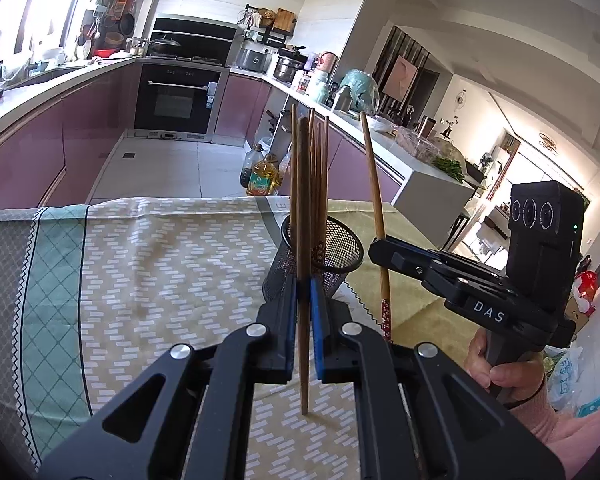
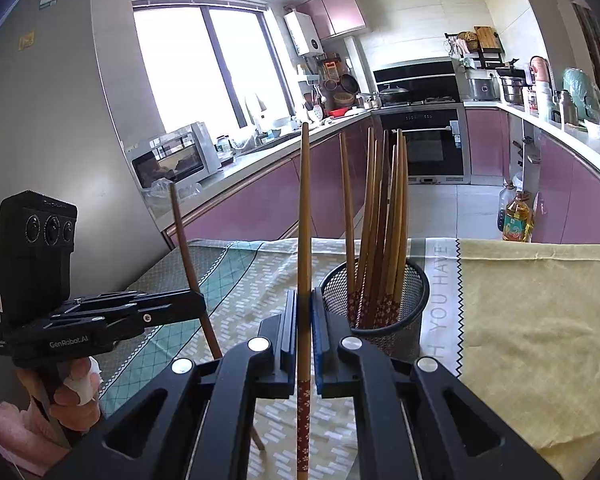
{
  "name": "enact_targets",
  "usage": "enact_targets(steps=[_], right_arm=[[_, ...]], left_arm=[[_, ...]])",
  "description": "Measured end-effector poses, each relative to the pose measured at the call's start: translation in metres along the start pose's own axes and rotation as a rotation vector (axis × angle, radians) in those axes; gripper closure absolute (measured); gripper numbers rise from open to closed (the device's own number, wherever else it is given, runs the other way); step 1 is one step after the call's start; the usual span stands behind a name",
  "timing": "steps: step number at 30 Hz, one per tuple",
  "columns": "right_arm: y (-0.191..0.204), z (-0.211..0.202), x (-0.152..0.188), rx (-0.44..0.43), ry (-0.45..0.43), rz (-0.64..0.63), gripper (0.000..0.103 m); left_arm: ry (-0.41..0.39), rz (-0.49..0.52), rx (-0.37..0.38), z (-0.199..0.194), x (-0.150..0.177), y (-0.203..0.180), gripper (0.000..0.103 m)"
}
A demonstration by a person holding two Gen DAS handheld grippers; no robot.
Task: Organize utensils
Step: 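Carry both upright chopsticks over the black mesh cup with both tools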
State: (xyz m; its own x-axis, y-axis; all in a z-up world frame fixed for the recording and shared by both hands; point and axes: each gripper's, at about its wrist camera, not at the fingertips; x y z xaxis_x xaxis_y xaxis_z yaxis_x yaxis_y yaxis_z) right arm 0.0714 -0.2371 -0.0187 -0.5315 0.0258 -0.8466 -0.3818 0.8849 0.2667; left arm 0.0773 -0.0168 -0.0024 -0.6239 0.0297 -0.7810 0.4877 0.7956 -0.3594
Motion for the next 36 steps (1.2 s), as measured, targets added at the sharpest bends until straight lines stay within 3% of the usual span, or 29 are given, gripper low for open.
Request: enact_targets(steps=[36], right_arm=[[-0.013, -0.003, -0.023, 0.034, -0.073, -0.003, 0.097]], left_arm=[[-0.046, 0.045, 0.025, -0.003, -0.030, -0.007, 0.096]])
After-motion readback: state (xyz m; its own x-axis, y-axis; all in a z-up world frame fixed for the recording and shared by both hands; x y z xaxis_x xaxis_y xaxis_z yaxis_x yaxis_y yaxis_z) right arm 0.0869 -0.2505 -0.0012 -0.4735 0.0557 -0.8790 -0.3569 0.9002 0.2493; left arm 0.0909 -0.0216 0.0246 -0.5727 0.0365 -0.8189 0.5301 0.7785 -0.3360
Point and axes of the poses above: each gripper's, at about its wrist camera, not at the fingertips, and z roughly the way its jaws point, y to its left, x to its underside, and after that the axes turned 4 degrees about x, right-handed
